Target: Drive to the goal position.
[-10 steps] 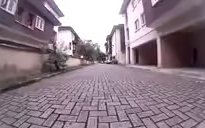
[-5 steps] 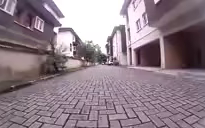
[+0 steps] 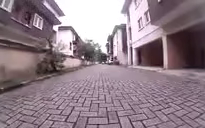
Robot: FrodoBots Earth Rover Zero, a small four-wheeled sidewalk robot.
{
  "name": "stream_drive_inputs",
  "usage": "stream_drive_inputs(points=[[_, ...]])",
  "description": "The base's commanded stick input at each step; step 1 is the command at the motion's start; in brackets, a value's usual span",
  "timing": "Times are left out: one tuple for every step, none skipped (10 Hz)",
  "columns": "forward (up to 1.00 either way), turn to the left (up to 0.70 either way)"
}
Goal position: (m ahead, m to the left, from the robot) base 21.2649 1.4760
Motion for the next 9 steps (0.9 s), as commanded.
stream_drive_inputs(points=[[0.70,0.00],[0.70,0.00],[0.70,0.00],[0.70,0.00],[0.70,0.00],[0.70,0.00],[0.70,0.00],[0.70,0.00],[0.70,0.00]])
